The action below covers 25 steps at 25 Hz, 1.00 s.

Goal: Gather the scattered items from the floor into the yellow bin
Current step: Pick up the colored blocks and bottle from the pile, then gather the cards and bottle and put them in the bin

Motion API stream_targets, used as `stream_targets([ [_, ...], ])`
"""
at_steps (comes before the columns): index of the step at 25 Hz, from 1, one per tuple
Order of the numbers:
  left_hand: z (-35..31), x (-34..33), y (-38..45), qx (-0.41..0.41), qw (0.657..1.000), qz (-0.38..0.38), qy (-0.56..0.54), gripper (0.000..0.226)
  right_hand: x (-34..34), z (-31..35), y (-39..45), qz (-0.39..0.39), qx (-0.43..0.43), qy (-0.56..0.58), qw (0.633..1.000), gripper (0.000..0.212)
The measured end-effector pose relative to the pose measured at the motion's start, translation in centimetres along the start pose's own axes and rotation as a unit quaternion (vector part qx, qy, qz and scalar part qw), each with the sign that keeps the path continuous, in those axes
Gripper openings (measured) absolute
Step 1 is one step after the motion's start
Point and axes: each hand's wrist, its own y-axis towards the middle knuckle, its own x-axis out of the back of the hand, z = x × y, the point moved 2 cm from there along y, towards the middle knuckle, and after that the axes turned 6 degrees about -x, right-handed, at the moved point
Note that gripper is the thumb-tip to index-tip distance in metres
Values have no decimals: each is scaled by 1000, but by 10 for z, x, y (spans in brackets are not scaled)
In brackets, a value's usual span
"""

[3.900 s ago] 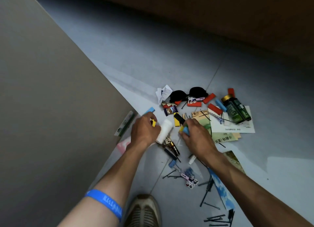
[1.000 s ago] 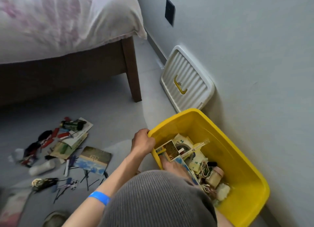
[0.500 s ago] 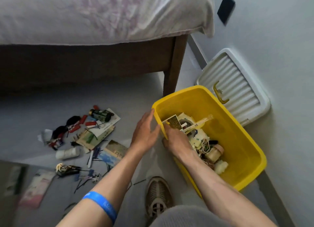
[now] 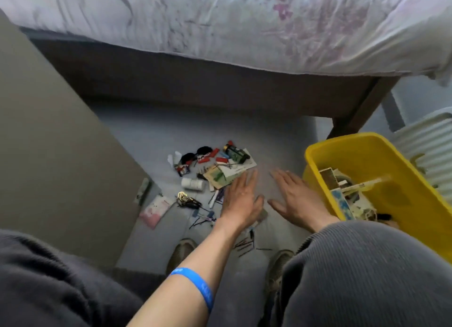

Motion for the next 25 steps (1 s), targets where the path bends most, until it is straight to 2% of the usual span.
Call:
stream_targets([
  [2,32,1,-27,43,999,12,-7,72,-18,28,-4,62,48,21,997,76],
  [4,62,-6,-46,92,995,31,-20,73,-37,35,-4,108,57,32,992,76],
  [7,94,-21,-47,125,991,34,-31,72,-57,29,20,116,71,15,991,71],
  [11,135,-27,22,134,990,17,-50,55,-89,20,92,99,48,43,993,61],
  [15,173,-28,99,133,991,3,-30,56,-121,19,193,28,-14,57,998,71],
  [17,189,-34,119,135,990,2,-28,57,-136,17,240,19,-53,82,995,75],
  [19,199,-41,125,128,991,-1,-29,54,-151,15,268,28,-78,58,995,68],
  [22,196,-44,123,131,988,-25,-79,46,-158,12,270,-9,-115,22,993,57],
  [24,182,-42,120,141,980,-57,-130,46,-146,11,251,8,-186,129,974,55],
  [25,170,-40,118,146,974,-74,-156,47,-133,8,233,8,-232,231,945,52],
])
